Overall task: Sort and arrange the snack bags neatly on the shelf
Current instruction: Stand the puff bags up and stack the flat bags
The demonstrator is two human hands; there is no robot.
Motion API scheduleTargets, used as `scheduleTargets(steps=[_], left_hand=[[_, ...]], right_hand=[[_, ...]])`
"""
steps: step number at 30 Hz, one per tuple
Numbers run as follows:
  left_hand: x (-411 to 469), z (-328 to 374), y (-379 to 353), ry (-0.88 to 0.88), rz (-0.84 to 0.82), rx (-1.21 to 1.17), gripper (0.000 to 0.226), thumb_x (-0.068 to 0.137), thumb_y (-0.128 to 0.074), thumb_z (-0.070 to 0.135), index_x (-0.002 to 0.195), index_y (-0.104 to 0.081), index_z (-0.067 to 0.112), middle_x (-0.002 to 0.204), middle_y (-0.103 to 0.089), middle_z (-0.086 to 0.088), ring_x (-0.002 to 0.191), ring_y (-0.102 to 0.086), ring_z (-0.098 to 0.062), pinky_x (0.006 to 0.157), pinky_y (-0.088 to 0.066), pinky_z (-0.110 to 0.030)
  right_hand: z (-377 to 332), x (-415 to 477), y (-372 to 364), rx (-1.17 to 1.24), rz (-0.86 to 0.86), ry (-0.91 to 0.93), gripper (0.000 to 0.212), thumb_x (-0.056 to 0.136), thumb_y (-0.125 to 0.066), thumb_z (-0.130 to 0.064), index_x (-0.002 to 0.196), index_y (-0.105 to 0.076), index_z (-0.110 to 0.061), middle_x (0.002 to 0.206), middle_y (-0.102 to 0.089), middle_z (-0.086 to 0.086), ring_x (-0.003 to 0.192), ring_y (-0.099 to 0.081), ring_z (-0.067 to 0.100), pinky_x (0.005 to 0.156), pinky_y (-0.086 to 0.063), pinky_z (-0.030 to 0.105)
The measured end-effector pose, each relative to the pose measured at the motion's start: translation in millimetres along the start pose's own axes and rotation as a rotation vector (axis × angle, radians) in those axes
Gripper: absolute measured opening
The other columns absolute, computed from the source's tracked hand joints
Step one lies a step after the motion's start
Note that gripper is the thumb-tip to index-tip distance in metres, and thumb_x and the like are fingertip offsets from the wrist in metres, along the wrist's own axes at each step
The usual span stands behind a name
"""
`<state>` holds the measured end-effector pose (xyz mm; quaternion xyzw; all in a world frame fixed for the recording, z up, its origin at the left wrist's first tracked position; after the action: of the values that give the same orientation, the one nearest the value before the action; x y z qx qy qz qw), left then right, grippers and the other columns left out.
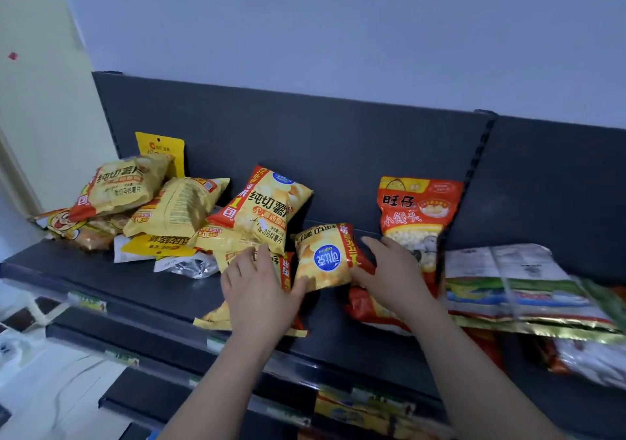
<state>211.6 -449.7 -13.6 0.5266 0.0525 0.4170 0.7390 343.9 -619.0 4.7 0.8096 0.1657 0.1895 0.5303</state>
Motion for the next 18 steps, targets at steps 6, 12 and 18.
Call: scheduleTargets(steps=[6,12,18], left_hand=[[-10.1,65.0,-3.7,-0.218,-0.114,-0.185,0.077,0.084,-0.059,0.057,0.144,-0.038,0.015,0.139,-0.049,-0.008,0.129,-0.041,-0.030,0.108,-0.031,-0.041],[-31.5,119.4,-32.8,-0.317,-0.320,-0.271,0.069,0.085,-0.056,0.059,0.135,-0.046,0.013,0.131,-0.056,-0.009,0.120,-0.051,-0.030,0.096,-0.044,-0.042],[-42.6,119.4,-79.8,-0.328,-0.540,-0.161,0.063,0.075,-0.065,0.060,0.127,-0.054,0.025,0.130,-0.055,-0.004,0.114,-0.054,-0.030,0.091,-0.050,-0.043]], right_hand=[[40.8,-51.9,54.3,-0.089,0.145,-0.140,0.062,0.091,-0.056,-0.051,0.145,-0.041,-0.024,0.151,-0.039,0.009,0.140,-0.032,0.027,0.114,-0.029,0.044],[106.0,-97.1,96.9,-0.131,0.202,-0.306,0.064,0.088,-0.061,-0.049,0.143,-0.045,-0.019,0.148,-0.043,0.010,0.136,-0.038,0.028,0.110,-0.035,0.044],[126.8,-93.8,92.7,-0.145,0.203,-0.202,0.054,0.087,-0.064,-0.041,0.136,-0.055,-0.018,0.143,-0.049,0.008,0.134,-0.040,0.025,0.111,-0.032,0.039]])
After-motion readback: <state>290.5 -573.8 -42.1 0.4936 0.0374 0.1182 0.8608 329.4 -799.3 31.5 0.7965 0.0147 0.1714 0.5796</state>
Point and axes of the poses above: each hand's wrist, its own x-axis towards the middle knuckle, its own y-axis out of the back of the hand, z = x × y, the point moved 5 cm from there along x, towards the middle knuckle
